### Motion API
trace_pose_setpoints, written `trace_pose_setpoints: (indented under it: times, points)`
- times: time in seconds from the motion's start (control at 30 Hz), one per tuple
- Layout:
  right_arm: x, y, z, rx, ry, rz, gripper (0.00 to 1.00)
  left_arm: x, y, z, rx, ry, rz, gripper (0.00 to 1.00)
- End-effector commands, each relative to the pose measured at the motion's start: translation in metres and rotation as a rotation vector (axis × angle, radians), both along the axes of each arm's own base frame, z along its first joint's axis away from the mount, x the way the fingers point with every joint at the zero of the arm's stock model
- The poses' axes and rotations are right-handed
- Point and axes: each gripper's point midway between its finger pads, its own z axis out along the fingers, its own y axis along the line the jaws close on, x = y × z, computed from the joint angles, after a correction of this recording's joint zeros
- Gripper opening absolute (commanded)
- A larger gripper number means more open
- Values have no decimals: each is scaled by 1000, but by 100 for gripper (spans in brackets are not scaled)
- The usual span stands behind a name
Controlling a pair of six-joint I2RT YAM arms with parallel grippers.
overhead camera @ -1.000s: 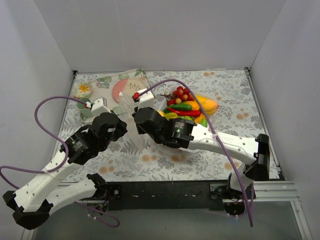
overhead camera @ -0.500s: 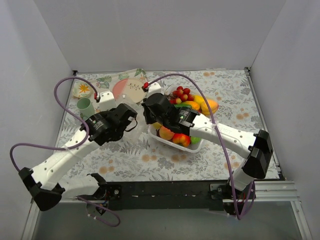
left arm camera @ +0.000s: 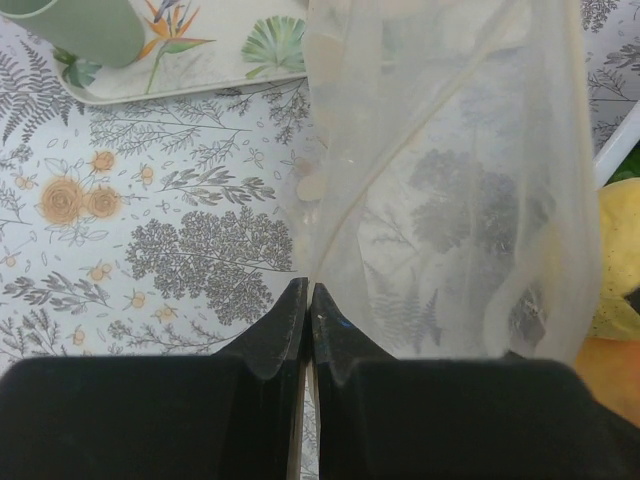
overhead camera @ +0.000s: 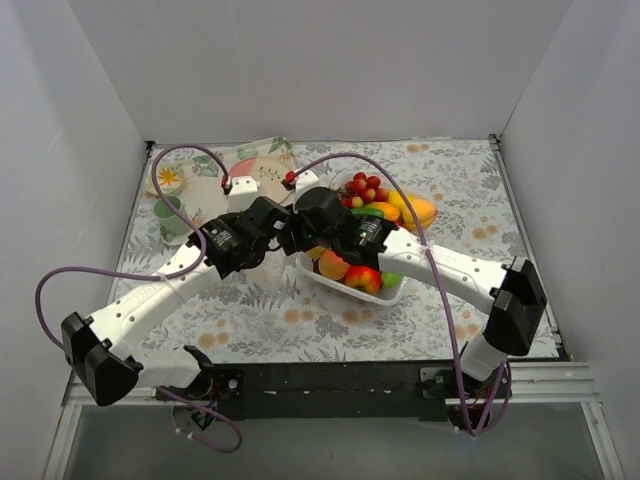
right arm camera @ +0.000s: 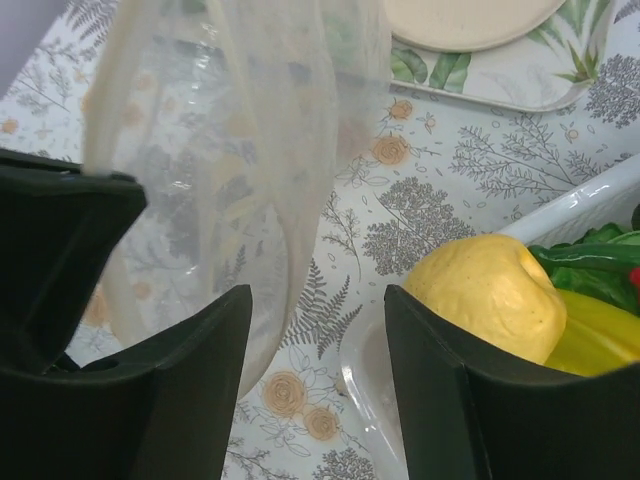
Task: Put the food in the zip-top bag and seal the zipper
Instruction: Open the zipper of the food storage bag, then pick up the fake fruit from the bin.
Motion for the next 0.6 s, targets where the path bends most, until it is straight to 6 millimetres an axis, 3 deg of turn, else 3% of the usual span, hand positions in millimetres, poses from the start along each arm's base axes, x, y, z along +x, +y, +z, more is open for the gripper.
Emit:
trace_pose_setpoints:
  times: [0.0,0.1,0.2,0.47,0.57]
  points:
    - [-2,-21,62,135,-109,-50,66,14,-10,1,-59,-15,-52,0]
    - [6,-48,55,134,-115,-165,67,20,-13,-1,-104,-10,-74,0]
    - [14,-62,33,109,-89,-222,68,25,-18,-3,-158,-1,-103,0]
    - [38,-63,-15,28,-22,-264,79,35,-20,-5,-215,19,-101,0]
    - [39,-58,-23,21,-10,-260,82,36,-21,-6,-243,29,-107,0]
